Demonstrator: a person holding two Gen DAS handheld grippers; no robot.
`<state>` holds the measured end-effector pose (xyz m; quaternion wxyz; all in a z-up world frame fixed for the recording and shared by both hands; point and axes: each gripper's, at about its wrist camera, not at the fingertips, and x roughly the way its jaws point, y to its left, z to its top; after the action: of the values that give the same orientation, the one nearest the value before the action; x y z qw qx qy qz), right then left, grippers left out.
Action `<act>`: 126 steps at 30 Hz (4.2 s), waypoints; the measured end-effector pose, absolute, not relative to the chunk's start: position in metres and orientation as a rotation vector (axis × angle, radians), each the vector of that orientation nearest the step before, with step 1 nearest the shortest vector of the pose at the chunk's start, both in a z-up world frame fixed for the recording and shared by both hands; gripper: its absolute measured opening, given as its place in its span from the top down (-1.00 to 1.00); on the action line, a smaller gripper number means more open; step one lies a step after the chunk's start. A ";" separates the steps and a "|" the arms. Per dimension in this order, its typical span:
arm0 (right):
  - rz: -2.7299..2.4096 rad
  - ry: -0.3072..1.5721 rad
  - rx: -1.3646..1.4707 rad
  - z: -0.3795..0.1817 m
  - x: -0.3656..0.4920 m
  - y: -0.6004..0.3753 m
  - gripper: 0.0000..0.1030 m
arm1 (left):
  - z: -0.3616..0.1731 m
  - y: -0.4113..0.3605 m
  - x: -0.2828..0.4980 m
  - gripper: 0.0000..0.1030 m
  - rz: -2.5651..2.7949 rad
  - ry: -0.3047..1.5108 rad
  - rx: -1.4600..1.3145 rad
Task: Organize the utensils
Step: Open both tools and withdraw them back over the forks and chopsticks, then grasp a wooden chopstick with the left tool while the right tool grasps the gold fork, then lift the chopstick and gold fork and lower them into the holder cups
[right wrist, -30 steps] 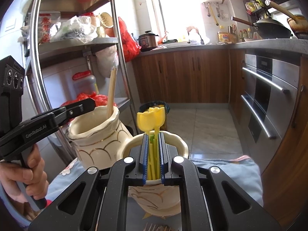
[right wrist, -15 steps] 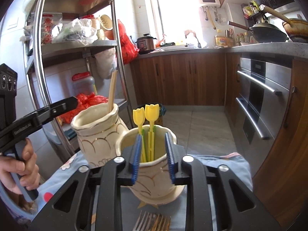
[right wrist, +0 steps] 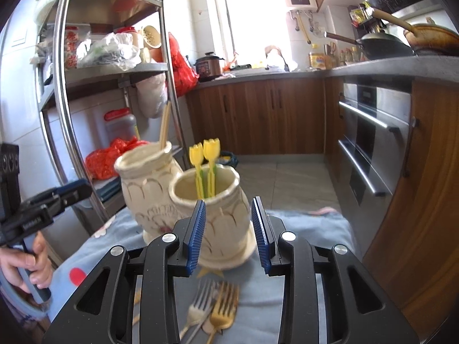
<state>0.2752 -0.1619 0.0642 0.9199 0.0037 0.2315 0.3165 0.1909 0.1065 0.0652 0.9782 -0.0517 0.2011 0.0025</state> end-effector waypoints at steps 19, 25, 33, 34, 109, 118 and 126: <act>0.663 0.713 -0.014 0.007 0.238 -0.178 0.32 | 0.005 0.057 0.182 0.21 -0.140 0.701 0.032; 0.677 0.770 -0.079 -0.003 0.232 -0.168 0.31 | -0.010 0.054 0.184 0.39 -0.153 0.773 0.037; 0.694 0.809 -0.137 -0.008 0.223 -0.158 0.31 | -0.017 0.048 0.188 0.43 -0.183 0.820 0.055; 0.695 0.810 -0.138 -0.008 0.222 -0.157 0.31 | -0.017 0.048 0.189 0.43 -0.185 0.820 0.055; 0.781 1.035 -0.471 0.035 0.240 -0.164 0.87 | 0.042 0.092 0.185 0.90 -0.395 1.055 0.246; 0.835 0.848 -0.267 0.065 0.223 -0.174 0.87 | 0.081 0.104 0.166 0.89 -0.405 0.727 -0.001; 0.849 0.785 -0.157 0.066 0.220 -0.178 0.87 | 0.086 0.102 0.158 0.89 -0.373 0.551 -0.094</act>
<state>0.2204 -0.1784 0.0663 0.8345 -0.0741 0.3704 0.4010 0.1581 0.1015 0.0861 0.9440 -0.0461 0.2705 -0.1829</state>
